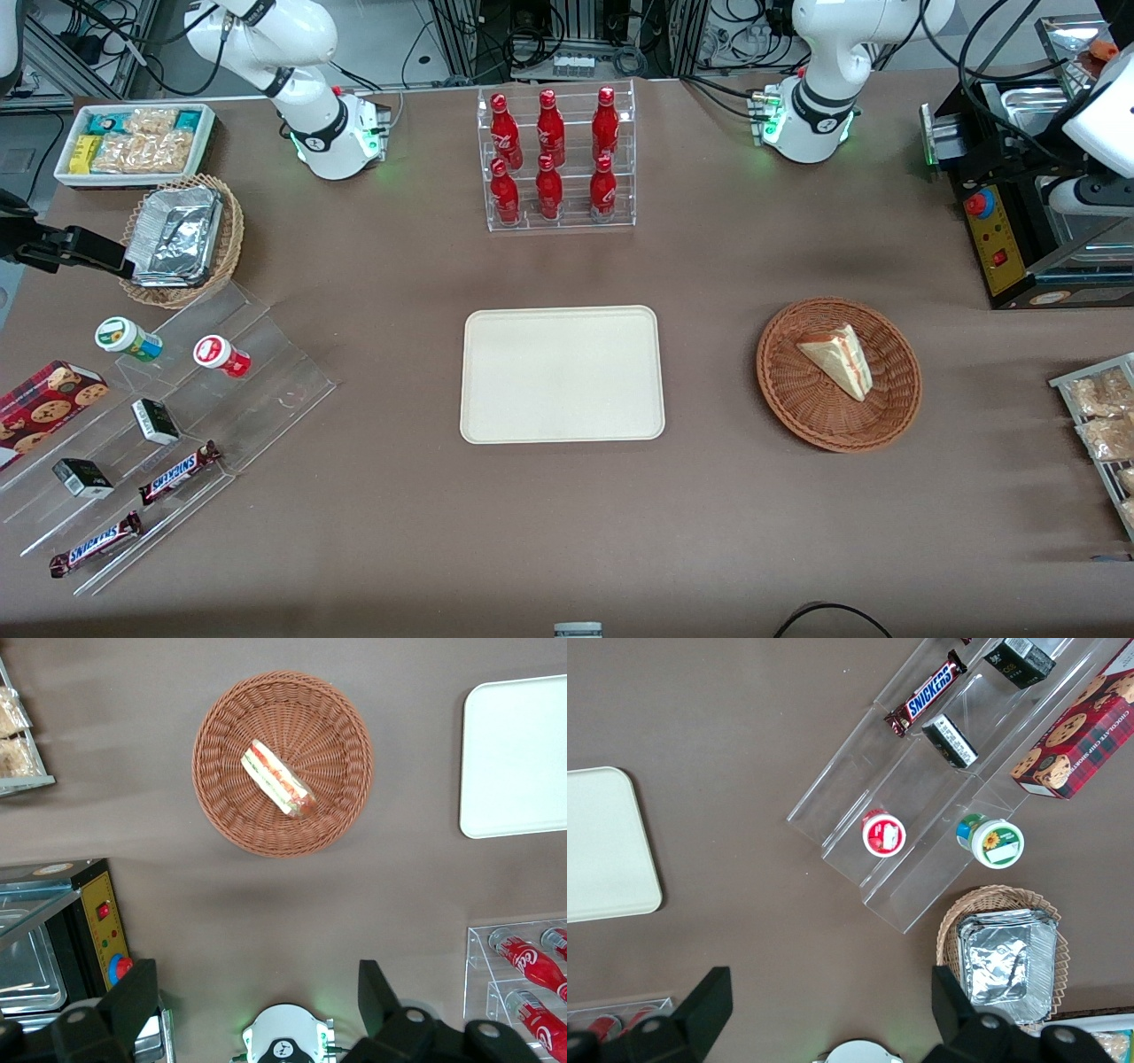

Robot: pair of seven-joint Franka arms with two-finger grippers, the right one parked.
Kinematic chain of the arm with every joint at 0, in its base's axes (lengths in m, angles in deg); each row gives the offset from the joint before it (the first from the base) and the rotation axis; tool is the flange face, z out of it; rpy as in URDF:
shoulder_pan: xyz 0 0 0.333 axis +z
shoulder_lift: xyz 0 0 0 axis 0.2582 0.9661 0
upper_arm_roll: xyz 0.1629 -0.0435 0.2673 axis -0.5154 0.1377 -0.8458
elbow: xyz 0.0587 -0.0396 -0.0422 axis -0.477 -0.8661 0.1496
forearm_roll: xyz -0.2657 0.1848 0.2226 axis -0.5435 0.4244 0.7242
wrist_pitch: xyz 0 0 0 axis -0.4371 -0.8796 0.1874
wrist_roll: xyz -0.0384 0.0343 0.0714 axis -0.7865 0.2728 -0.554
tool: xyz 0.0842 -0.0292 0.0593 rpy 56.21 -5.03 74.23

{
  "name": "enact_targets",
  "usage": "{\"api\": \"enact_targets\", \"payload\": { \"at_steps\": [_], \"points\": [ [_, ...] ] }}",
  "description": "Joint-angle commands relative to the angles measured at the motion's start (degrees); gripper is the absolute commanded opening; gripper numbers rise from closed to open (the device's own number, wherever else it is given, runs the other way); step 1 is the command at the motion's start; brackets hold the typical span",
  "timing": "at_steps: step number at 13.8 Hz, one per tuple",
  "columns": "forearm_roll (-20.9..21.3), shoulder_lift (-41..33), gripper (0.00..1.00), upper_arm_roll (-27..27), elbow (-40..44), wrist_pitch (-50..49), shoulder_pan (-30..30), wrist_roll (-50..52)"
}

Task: Place sandwich from basket to tray
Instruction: 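Move the left gripper down over the sandwich in the wicker basket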

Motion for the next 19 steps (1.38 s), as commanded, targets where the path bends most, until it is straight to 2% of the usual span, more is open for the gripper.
{"api": "enact_targets", "payload": {
  "at_steps": [1,7,9,13,19],
  "points": [
    [0.8,0.8,1.00,0.8,1.1,-0.3,1.3,-1.2],
    [1.1,4.4,1.00,0.4,0.7,0.7,1.2,-0.6],
    [1.1,5.6,1.00,-2.2,-1.2,2.9,0.7,-0.3],
    [1.0,3.9,1.00,-5.4,-14.3,17.4,0.4,4.5],
    [0.9,4.5,1.00,-11.8,-30.1,39.6,-9.6,25.2]
  ]
}}
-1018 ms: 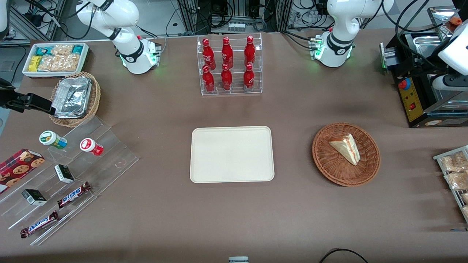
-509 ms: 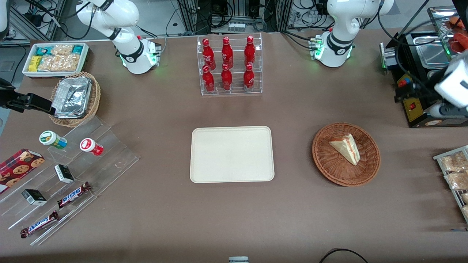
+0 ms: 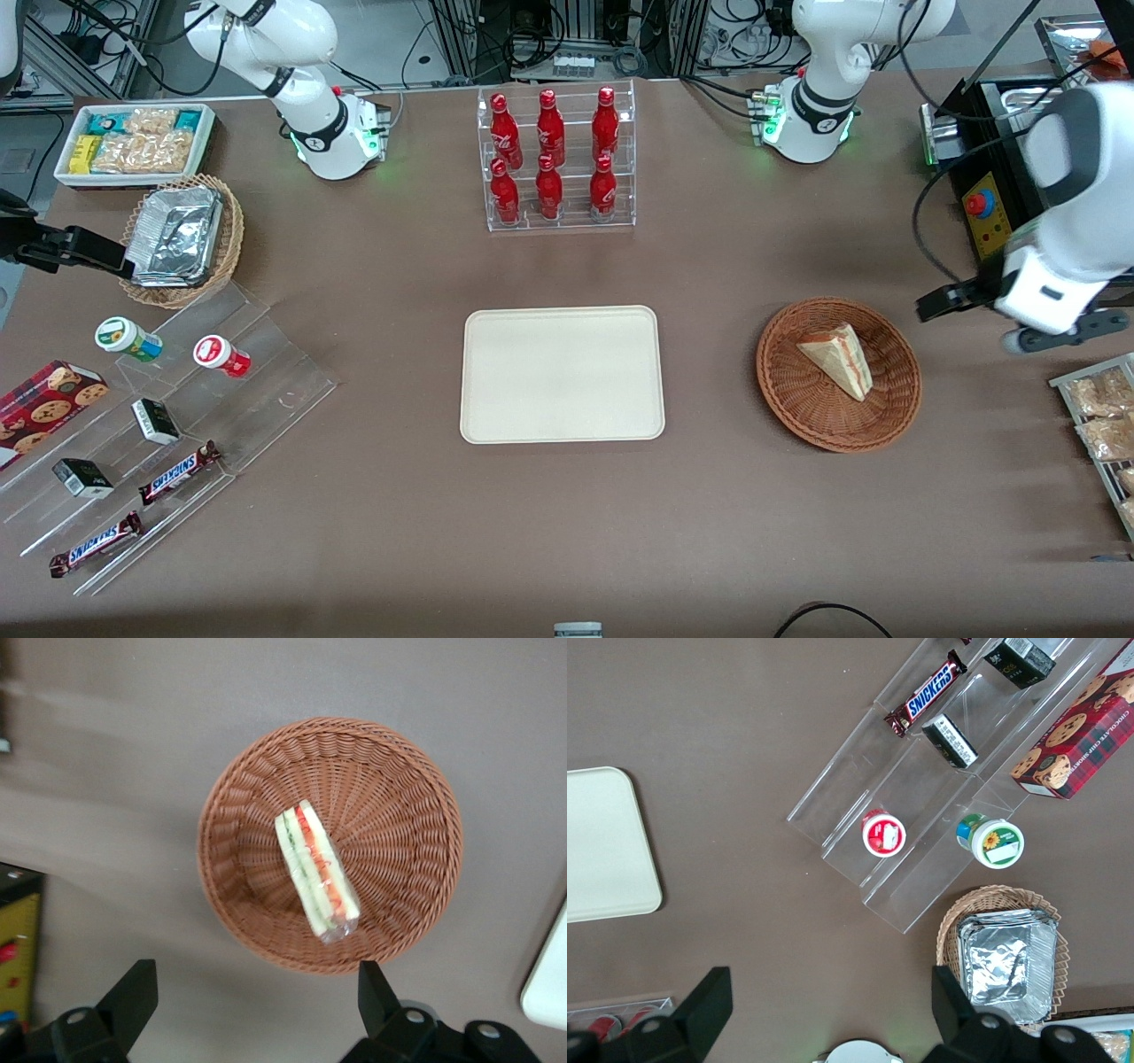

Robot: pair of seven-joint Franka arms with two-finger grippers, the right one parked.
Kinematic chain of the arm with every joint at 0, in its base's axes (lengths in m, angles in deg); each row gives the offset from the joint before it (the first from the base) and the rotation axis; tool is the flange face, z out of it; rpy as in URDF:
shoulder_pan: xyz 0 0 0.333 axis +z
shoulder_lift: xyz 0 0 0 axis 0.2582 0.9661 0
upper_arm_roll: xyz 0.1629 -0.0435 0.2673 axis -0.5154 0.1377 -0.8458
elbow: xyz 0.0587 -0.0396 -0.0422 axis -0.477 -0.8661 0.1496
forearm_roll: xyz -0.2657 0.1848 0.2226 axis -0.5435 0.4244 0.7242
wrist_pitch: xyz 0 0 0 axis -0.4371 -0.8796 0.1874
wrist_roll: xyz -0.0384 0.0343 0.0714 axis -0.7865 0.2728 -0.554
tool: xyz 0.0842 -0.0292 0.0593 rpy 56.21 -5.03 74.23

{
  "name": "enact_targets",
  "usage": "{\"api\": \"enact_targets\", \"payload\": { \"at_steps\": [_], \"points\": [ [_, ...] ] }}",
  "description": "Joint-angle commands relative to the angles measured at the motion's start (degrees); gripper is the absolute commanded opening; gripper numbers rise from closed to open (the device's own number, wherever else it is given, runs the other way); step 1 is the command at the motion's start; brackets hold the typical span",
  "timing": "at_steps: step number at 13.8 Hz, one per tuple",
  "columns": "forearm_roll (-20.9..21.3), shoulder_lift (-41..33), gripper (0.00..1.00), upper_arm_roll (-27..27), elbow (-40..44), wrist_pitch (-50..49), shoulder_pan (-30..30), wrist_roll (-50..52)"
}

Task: Place sandwich from basket to tray
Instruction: 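Move the left gripper down over the sandwich in the wicker basket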

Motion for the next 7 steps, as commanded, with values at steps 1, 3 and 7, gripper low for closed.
{"api": "enact_targets", "payload": {
  "at_steps": [1,3,7],
  "points": [
    [0.3,-1.3,1.00,-2.1,-7.5,9.4,-3.3,9.2],
    [0.1,0.4,1.00,-2.2,-11.1,16.0,-5.6,15.1],
    [-0.4,4.8,1.00,-2.2,-11.7,21.3,-8.2,22.5]
  ]
}}
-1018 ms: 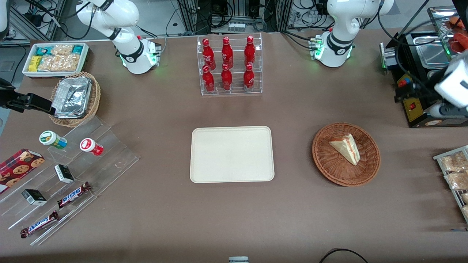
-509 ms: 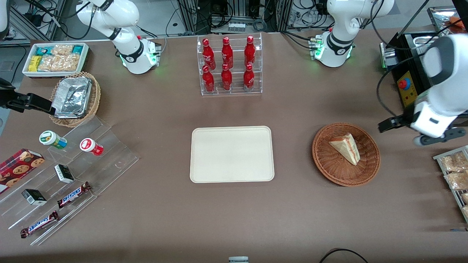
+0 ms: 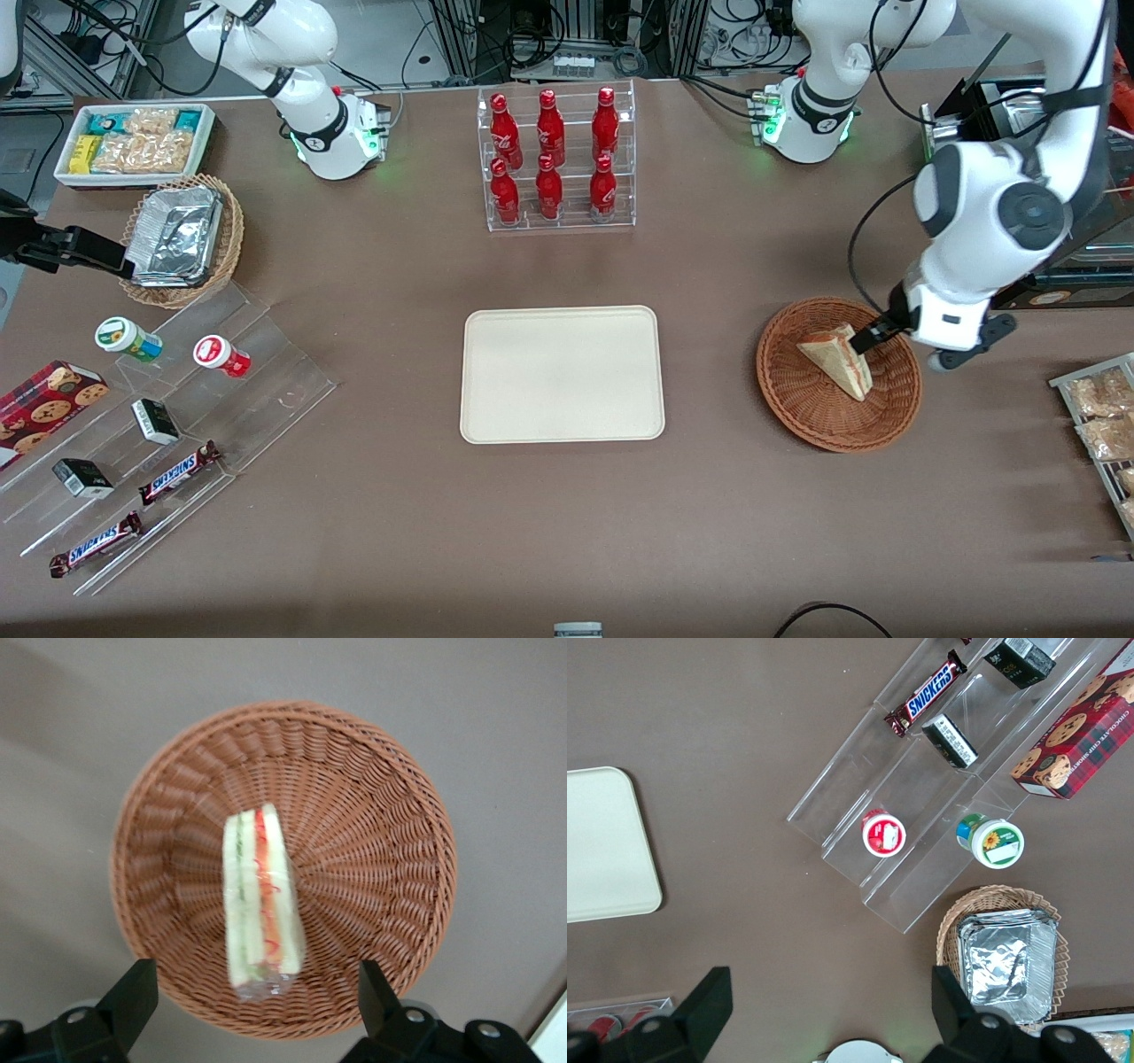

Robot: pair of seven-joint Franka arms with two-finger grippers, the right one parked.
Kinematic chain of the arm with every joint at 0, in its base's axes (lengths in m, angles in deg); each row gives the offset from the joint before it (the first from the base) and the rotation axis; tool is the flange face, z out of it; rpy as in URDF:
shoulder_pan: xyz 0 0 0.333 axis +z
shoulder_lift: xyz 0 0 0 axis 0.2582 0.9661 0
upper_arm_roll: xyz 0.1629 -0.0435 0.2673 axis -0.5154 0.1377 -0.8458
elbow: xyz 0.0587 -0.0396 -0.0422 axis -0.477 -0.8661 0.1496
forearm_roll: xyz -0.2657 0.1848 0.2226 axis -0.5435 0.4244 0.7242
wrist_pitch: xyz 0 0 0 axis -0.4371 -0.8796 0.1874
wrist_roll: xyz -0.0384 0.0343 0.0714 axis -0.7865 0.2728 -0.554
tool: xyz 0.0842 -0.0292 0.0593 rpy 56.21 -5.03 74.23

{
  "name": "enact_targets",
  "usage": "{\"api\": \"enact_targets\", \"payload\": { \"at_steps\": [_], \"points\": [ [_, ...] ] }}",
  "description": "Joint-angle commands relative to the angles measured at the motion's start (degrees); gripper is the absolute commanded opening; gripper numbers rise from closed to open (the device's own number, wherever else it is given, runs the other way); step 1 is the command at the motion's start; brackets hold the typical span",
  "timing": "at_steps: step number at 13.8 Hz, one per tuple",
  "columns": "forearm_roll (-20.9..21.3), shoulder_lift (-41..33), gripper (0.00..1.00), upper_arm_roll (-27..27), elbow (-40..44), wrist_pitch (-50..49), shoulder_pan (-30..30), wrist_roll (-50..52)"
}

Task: Place sandwich from basket to tray
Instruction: 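Close the left gripper on the wrapped sandwich and lift it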

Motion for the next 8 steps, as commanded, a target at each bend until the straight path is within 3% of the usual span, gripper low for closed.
{"api": "enact_targets", "payload": {
  "at_steps": [1,8],
  "points": [
    [-0.4,2.5,1.00,-1.1,-0.9,4.5,-1.4,3.8],
    [-0.6,8.3,1.00,-1.1,-3.9,14.2,-1.7,7.3]
  ]
}}
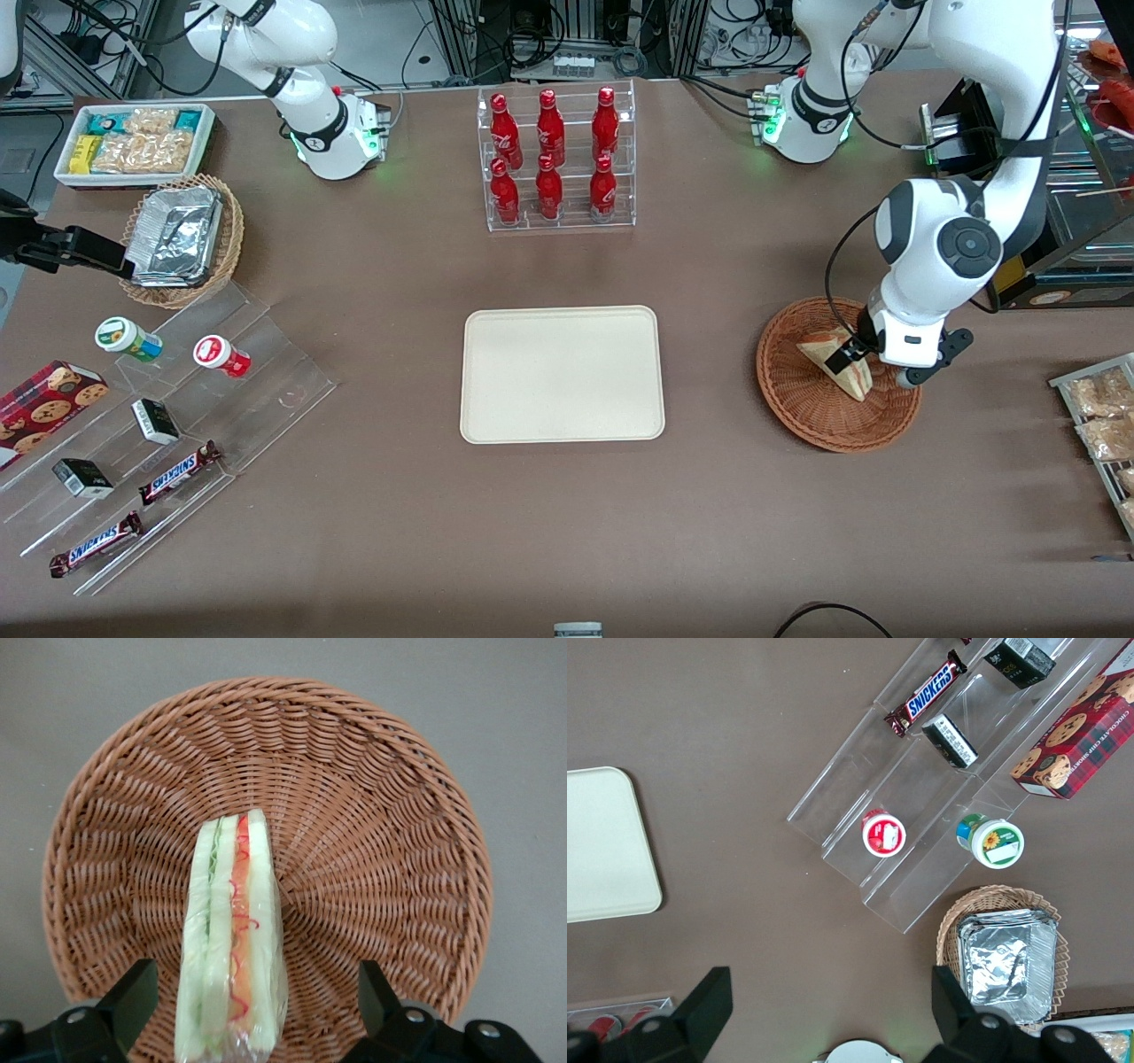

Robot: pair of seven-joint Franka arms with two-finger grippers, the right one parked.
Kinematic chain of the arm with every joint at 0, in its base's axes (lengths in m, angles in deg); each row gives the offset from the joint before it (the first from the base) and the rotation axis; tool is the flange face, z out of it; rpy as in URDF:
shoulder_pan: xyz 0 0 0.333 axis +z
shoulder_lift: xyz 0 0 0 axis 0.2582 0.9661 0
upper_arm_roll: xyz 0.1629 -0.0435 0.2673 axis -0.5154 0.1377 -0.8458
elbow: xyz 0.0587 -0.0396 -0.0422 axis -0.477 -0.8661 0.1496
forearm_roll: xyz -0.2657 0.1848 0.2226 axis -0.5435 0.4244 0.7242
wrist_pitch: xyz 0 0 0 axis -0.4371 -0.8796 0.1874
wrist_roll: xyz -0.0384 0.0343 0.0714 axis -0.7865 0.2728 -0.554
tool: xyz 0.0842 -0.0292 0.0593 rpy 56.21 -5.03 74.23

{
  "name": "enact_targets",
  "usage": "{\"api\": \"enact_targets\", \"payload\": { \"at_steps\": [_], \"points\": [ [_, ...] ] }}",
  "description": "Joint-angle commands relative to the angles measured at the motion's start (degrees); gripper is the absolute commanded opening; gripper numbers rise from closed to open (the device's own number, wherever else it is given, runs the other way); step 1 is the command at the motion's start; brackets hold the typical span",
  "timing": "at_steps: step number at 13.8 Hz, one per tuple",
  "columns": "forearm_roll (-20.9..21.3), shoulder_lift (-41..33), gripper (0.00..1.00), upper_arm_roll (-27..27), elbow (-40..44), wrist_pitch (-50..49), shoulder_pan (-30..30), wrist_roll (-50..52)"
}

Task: Place sandwich from basket to tray
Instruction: 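Close the left gripper on the wrapped sandwich and lift it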

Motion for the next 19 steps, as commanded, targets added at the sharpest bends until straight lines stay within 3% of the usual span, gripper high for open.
{"api": "enact_targets", "payload": {
  "at_steps": [1,7,8,10,11,16,19],
  "points": [
    [-0.4,1.8,1.00,-0.7,-0.6,2.4,-1.4,2.8],
    [0.0,1.6,0.98,-0.7,-3.1,2.4,-2.1,2.8],
    [0.0,1.7,0.73,-0.7,-3.0,2.4,-2.1,2.9],
    [-0.1,1.8,0.07,-0.7,-2.5,2.4,-1.9,2.7],
    [0.0,1.8,0.00,-0.7,-2.5,2.4,-1.7,2.6],
    [0.7,-0.2,0.00,-0.7,-1.8,1.4,-1.7,0.8],
    [0.7,-4.6,0.00,-0.5,4.7,-11.4,-2.0,-3.1]
  ]
}}
